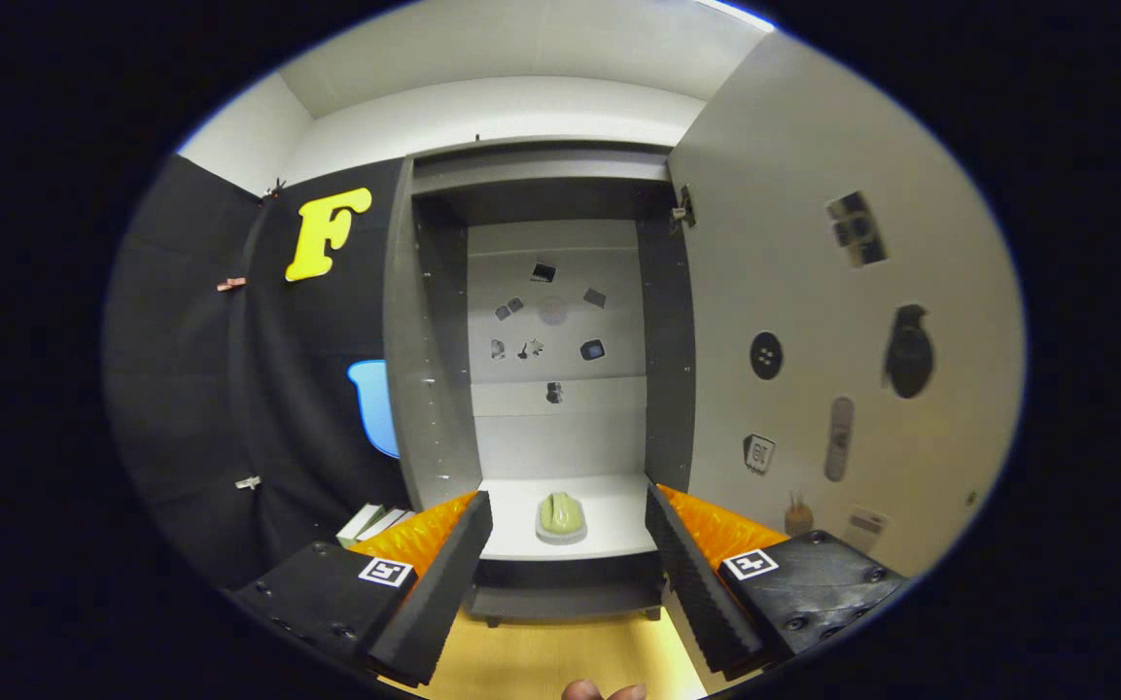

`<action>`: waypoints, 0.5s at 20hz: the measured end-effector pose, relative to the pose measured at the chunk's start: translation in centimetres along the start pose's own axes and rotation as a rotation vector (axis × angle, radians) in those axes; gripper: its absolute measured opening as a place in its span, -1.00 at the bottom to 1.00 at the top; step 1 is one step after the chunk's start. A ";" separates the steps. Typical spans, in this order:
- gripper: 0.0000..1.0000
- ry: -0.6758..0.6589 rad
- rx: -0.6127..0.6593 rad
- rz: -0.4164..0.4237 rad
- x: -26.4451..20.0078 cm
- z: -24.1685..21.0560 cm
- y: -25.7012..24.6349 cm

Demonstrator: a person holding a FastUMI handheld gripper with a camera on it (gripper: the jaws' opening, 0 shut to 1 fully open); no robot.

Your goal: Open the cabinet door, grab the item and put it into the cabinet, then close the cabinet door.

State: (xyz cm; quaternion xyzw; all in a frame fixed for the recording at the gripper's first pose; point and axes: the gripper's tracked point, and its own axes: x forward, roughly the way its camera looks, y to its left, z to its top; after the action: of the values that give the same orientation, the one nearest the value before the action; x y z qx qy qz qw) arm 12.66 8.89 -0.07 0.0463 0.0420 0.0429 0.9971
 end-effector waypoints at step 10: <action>0.97 0.014 0.001 -0.021 -14.6 1.0 -7.6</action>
State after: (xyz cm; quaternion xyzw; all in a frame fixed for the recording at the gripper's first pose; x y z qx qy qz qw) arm -1.11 -0.07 1.37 0.0461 0.0494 0.0327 0.9972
